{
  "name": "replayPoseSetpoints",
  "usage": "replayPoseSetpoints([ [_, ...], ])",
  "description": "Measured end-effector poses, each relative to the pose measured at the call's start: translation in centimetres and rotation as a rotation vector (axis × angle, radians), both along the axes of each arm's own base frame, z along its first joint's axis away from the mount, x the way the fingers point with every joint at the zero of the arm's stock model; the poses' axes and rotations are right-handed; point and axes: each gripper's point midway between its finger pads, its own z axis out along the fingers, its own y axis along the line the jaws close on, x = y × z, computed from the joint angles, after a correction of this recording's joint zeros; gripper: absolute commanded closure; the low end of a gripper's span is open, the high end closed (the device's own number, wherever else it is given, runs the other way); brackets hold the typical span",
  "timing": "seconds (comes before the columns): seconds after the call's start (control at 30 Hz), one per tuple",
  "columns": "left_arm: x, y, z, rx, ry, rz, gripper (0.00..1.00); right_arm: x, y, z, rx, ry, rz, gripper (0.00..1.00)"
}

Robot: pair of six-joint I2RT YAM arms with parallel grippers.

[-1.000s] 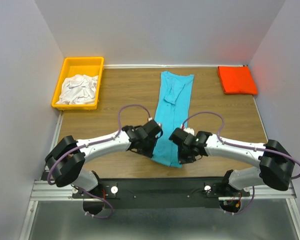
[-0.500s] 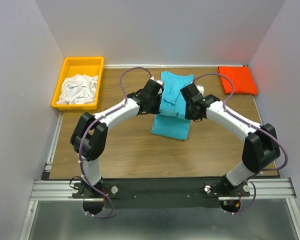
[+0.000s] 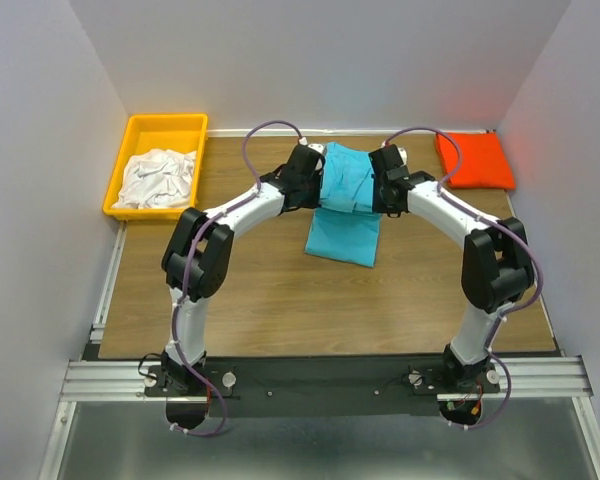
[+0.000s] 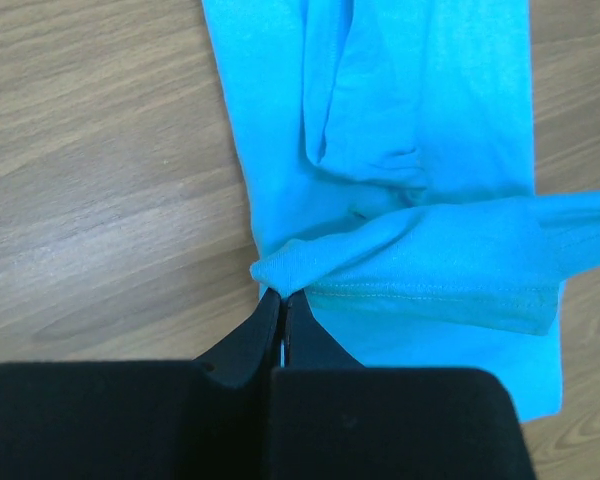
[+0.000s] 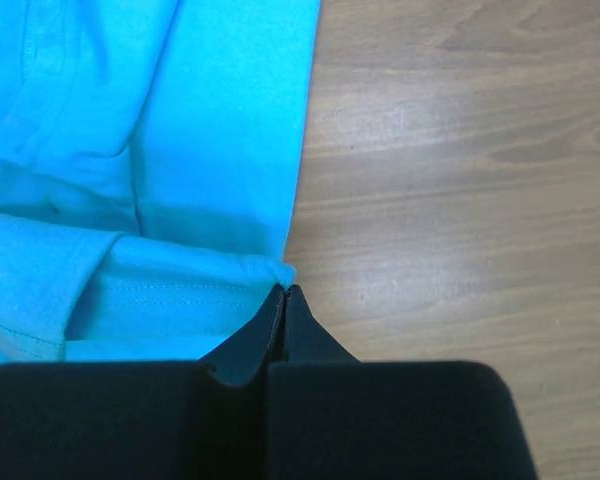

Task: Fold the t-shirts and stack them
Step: Fold the tshirt

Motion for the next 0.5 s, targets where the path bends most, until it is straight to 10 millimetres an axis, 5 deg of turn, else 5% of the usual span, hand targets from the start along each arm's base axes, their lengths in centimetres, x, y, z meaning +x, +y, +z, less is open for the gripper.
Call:
replayPoseSetpoints([
  [0.27, 0.5, 0.0, -3.3, 0.035, 0.046, 0.002, 1.00, 1.6, -0.4, -2.7, -0.004, 0.019, 0.010, 0.99],
  [0.5, 0.9, 0.8, -2.5, 0.055, 0.024, 0.041, 1.00, 2.3, 0.0, -3.0, 0.005, 0.006, 0.033, 0.99],
])
